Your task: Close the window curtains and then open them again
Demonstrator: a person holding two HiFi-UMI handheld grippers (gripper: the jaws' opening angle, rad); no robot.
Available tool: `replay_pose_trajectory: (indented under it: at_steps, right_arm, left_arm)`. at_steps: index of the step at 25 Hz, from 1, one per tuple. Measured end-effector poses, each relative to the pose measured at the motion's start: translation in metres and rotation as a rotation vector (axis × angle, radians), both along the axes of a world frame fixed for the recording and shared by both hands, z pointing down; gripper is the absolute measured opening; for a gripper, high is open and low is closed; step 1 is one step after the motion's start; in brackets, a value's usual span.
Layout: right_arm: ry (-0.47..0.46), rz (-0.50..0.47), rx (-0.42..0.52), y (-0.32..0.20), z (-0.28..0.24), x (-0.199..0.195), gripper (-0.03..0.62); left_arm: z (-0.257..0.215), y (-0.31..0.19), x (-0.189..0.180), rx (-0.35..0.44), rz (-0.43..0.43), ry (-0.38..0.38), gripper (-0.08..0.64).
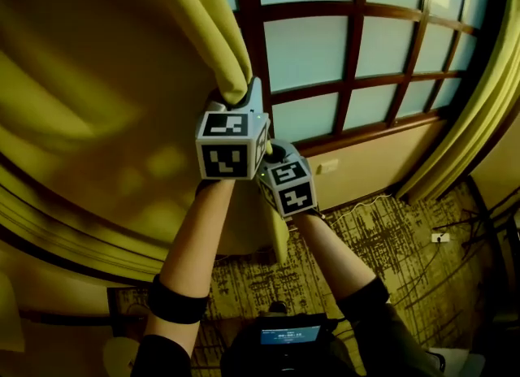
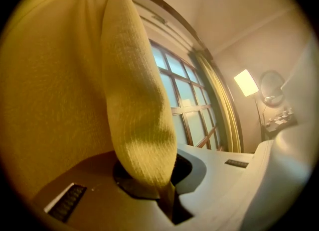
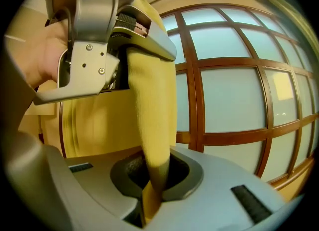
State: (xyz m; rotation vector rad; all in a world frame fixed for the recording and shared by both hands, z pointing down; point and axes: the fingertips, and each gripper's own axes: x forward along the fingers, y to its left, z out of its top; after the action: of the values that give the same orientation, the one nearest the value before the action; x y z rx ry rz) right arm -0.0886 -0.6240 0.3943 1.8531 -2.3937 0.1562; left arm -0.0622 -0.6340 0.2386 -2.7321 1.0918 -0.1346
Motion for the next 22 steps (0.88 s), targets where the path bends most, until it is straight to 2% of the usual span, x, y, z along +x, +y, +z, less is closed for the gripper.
replay_pose_trajectory:
  at_steps: [6, 12, 17, 22]
  right_arm:
    - [0.017, 0.044, 0.008, -0.002, 0.002, 0.022, 0.032]
    - [0.018, 0.082, 0.004, -0.002, -0.001, 0.057, 0.032]
    - [0.01, 0.087, 0.024, 0.003, -0.002, 0.093, 0.032]
    - [0.006, 0.056, 0.043, 0.015, -0.004, 0.13, 0.029]
  left_arm:
    - [0.001, -0.002, 0.02, 0.001, 0.044, 0.003, 0.006]
    - [-0.001, 0.0, 0.059, 0.026, 0.08, -0.015, 0.006]
    - [-0.003, 0.008, 0.095, 0.048, 0.083, -0.007, 0.006]
    - [-0.005, 0.018, 0.133, 0.048, 0.051, -0.006, 0.006]
